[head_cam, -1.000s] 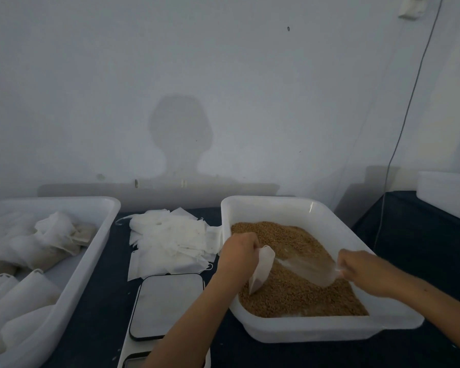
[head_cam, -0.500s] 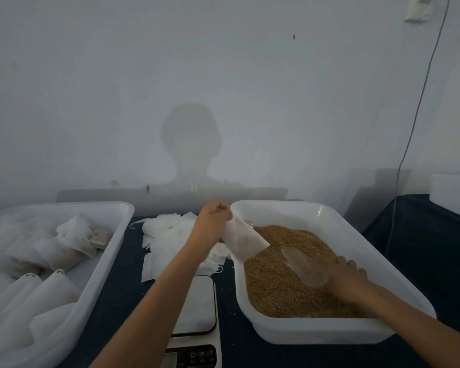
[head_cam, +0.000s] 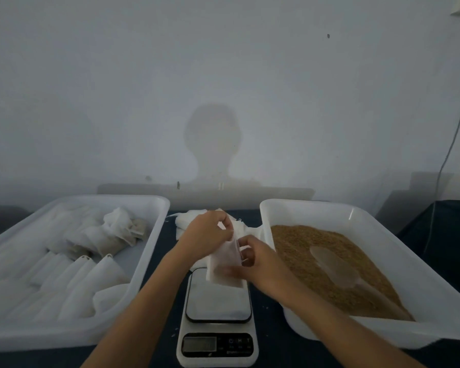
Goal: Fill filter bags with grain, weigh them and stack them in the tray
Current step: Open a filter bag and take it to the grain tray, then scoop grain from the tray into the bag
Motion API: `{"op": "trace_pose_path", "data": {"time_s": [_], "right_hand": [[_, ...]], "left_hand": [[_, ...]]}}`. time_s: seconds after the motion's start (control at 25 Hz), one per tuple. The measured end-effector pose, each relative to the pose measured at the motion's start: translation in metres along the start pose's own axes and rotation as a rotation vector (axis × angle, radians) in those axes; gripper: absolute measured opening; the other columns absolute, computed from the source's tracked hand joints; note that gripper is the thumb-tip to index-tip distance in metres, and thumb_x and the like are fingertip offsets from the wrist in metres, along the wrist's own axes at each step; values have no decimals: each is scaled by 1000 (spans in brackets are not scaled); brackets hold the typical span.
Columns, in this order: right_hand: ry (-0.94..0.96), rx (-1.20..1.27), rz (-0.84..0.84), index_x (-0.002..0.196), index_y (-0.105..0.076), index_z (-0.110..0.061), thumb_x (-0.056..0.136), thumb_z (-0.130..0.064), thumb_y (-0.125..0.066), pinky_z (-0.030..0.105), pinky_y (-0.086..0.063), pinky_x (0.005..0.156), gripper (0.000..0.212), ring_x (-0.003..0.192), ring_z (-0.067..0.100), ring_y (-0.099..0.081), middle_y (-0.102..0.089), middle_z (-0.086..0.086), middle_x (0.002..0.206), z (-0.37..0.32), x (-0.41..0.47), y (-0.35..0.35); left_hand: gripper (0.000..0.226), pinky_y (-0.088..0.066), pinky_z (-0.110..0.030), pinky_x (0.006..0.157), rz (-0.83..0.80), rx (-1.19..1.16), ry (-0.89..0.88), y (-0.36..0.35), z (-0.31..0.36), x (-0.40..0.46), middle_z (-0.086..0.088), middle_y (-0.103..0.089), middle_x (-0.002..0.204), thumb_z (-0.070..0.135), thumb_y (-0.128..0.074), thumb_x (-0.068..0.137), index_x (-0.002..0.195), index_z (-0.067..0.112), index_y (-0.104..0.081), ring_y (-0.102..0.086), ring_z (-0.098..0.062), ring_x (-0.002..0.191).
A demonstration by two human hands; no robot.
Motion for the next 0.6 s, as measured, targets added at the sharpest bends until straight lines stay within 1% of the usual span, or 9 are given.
{"op": "trace_pose_path", "data": {"time_s": [0.08, 0.12, 0.16, 0.24, 0.28, 0.36, 0.44, 0.48, 0.6], "right_hand": [[20, 16, 136, 100, -58, -16, 89, -28, -65, 10, -43, 61, 18, 75, 5, -62, -68, -2, 86, -2, 5, -13], [50, 38, 187, 89, -61, -8, 91, -23, -62, 12, -40, 59, 15, 68, 7, -58, -65, 4, 76, -3, 5, -15], [78, 64, 223, 77, -59, -2, 92, -19, -61, 17, -39, 58, 22, 63, 11, -55, -61, 11, 69, -3, 6, -17], [83, 133, 270, 64, -54, 0, 91, -12, -61, 23, -37, 58, 30, 59, 15, -49, -53, 12, 60, 4, 7, -21], [76, 163, 289, 64, -55, 0, 91, -11, -61, 25, -39, 60, 29, 60, 16, -50, -54, 11, 61, 9, 8, -22], [55, 205, 341, 73, -60, 7, 91, -8, -59, 36, -44, 66, 23, 67, 26, -57, -62, 17, 71, 23, 10, -22], [40, 243, 380, 86, -64, 10, 93, -7, -56, 44, -49, 75, 20, 80, 33, -61, -66, 22, 84, 39, 12, -23], [34, 249, 394, 89, -64, 10, 93, -8, -55, 44, -49, 78, 20, 84, 33, -62, -66, 22, 88, 45, 11, -25], [39, 202, 422, 83, -63, 8, 94, -10, -55, 45, -48, 73, 22, 78, 34, -60, -64, 22, 80, 59, 7, -31]], "left_hand": [[13, -33, -17, 52, 119, 107, 5, 8, -14, -8, 12, -61, 71, 25, -61, 85, 73, 28, -57, -55, -6, 66], [16, -32, -16, 52, 174, 106, 8, 9, -21, -13, 13, -60, 67, 28, -62, 86, 71, 28, -56, -55, -6, 65], [18, -34, -16, 54, 213, 18, 33, 9, -31, -17, 12, -60, 66, 32, -62, 88, 72, 27, -56, -56, -6, 65], [28, -42, -21, 64, 209, -397, 153, -2, -61, -26, 5, -63, 76, 40, -51, 95, 80, 18, -60, -58, -11, 74], [35, -47, -26, 70, 188, -582, 191, -12, -74, -32, 0, -63, 83, 42, -43, 97, 87, 13, -61, -59, -14, 79], [33, -50, -34, 73, 130, -655, 130, -28, -86, -46, -5, -61, 83, 35, -42, 99, 89, 10, -60, -59, -18, 80], [18, -47, -26, 63, 127, -574, 17, -36, -92, -59, 5, -58, 68, 20, -56, 94, 77, 16, -60, -55, -11, 67], [18, -47, -22, 59, 143, -562, 7, -39, -96, -64, 7, -58, 64, 15, -62, 90, 72, 18, -60, -54, -8, 62], [17, -46, -16, 57, 197, -543, 25, -42, -106, -66, 9, -64, 65, 13, -69, 84, 70, 21, -64, -57, -3, 60]]}}
Point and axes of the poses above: each hand's wrist, its own x-axis towards the middle knuckle, its own y-axis out of the back of the hand, z = x × y, the point moved 10 cm from there along x, towards the middle knuckle
